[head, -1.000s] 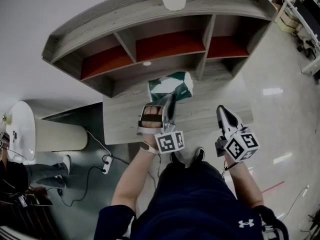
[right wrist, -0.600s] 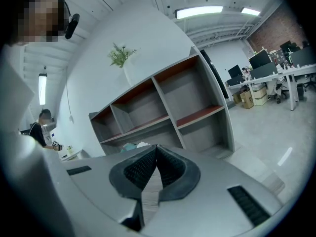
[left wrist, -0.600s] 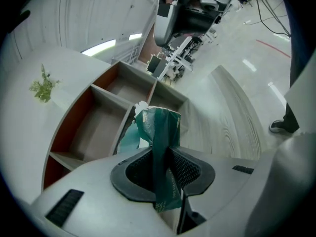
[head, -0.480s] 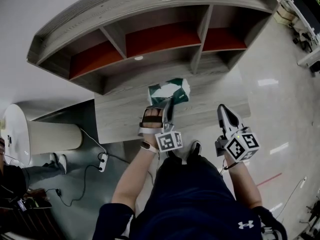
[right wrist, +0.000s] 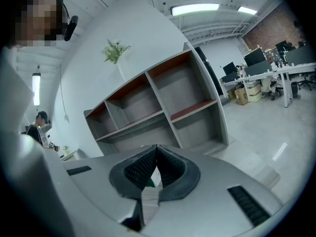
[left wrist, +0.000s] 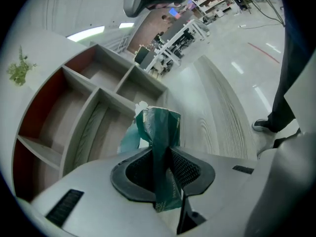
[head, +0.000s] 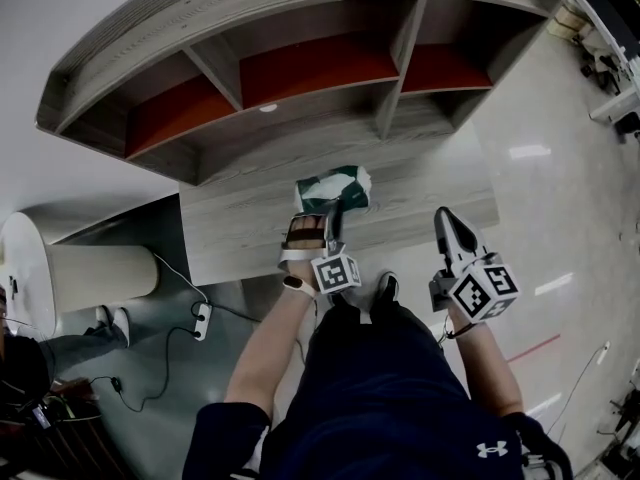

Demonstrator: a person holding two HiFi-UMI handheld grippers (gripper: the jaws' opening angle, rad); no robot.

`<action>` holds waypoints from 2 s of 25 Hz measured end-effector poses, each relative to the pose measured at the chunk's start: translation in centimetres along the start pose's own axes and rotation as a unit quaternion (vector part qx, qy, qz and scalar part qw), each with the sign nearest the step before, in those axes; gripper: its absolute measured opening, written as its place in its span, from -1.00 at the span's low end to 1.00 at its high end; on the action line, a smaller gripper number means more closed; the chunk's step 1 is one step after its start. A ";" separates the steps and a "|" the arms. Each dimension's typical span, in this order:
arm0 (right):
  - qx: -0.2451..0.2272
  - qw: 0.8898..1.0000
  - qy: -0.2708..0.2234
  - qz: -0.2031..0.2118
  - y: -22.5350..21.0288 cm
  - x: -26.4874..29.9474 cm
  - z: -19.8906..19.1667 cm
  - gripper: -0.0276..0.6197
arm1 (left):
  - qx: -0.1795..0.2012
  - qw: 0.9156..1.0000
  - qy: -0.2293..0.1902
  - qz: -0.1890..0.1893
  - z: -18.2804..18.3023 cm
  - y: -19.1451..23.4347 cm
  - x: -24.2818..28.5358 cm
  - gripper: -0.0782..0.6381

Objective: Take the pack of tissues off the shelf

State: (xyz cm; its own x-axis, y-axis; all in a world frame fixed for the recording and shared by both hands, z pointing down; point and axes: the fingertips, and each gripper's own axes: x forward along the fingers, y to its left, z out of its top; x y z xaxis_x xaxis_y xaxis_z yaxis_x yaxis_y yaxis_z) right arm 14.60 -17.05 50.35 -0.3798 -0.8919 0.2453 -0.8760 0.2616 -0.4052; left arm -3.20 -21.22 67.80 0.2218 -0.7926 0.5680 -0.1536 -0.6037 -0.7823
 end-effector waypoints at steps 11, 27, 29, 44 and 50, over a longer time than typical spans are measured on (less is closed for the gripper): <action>0.004 1.000 0.011 -0.017 -0.6 -0.4 -0.7 -0.88 | -0.018 0.998 0.020 -0.059 -1.2 -4.4 3.9 -0.50; 0.012 0.999 0.029 -0.023 -0.2 -0.3 -2.4 -0.88 | -0.060 0.983 0.034 -0.172 -0.7 -9.2 6.2 -0.47; 0.014 0.999 0.029 -0.019 0.0 -0.1 -2.4 -0.88 | -0.081 0.979 0.027 -0.187 -0.6 -9.2 6.0 -0.45; 0.010 1.000 0.021 0.009 1.3 0.9 -1.6 -0.88 | -0.340 0.937 -0.048 -0.066 -2.3 4.1 -3.3 -0.08; 0.003 0.999 0.016 0.031 2.4 1.8 -1.2 -0.88 | -0.428 0.895 -0.128 0.006 -1.5 11.2 -9.6 -0.33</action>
State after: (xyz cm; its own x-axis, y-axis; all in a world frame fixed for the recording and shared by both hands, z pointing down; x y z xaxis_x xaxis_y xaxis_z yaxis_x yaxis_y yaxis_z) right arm 11.44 -17.57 50.83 -0.4425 -0.8619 0.2476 -0.8486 0.3133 -0.4263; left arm -8.52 -20.45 53.98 0.4115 -0.8200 0.3978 -0.8141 -0.5269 -0.2441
